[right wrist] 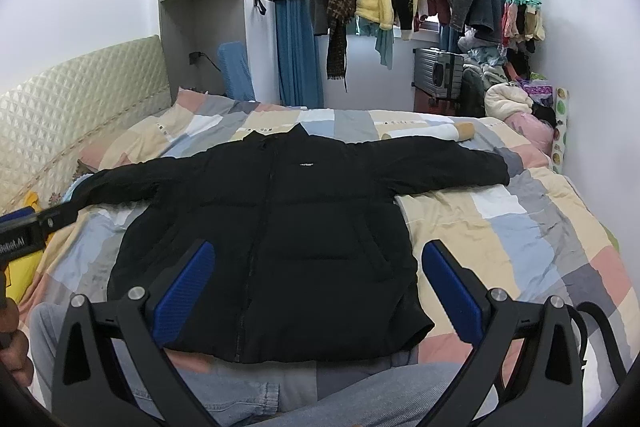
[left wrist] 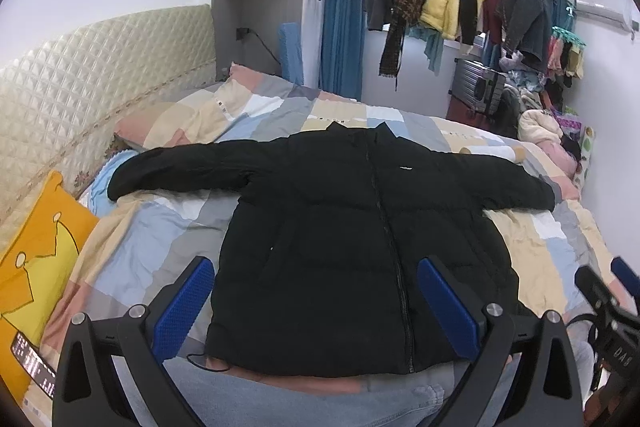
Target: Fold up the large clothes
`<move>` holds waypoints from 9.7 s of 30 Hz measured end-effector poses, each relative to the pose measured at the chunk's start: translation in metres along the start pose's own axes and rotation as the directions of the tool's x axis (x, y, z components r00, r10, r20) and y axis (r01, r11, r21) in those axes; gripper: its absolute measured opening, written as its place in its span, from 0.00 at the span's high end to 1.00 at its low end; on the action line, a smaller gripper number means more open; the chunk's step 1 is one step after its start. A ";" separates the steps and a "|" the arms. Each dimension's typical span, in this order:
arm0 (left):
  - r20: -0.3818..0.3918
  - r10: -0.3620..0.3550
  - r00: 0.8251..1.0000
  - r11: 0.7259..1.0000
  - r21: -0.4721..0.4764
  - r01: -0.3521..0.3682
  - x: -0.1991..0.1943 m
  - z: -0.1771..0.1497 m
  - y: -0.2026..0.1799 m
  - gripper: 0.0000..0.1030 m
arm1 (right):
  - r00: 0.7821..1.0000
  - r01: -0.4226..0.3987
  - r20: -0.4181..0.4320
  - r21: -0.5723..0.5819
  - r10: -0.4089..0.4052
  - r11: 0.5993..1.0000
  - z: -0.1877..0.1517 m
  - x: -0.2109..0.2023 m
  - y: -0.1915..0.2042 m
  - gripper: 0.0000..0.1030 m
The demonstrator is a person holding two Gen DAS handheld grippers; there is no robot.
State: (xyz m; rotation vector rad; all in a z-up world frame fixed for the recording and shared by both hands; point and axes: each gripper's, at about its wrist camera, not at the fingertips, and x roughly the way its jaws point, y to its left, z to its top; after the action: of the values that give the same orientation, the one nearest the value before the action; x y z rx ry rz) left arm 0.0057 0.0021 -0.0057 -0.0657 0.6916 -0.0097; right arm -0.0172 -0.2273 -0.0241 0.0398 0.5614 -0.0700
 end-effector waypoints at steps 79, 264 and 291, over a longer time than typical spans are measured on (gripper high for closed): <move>-0.034 -0.010 0.999 0.999 -0.039 0.009 0.255 0.063 -0.062 0.00 | 0.995 0.090 -0.018 0.636 -0.102 0.767 0.033 0.387 -0.411 0.25; -0.293 0.027 0.956 0.996 -0.078 -0.052 0.410 0.098 0.055 0.87 | 0.950 -0.303 -0.086 -0.014 0.301 0.953 0.011 0.232 0.013 0.17; -0.180 0.001 0.984 0.910 -0.407 -0.075 0.371 0.118 0.214 0.14 | 0.966 -0.245 -0.105 -0.096 0.235 0.965 0.004 0.244 0.035 0.14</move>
State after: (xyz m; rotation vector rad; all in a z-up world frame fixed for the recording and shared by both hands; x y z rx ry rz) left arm 0.3641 0.2115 -0.1654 -0.4639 0.8638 0.1715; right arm 0.1934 -0.2066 -0.1505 0.0048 0.6491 0.1997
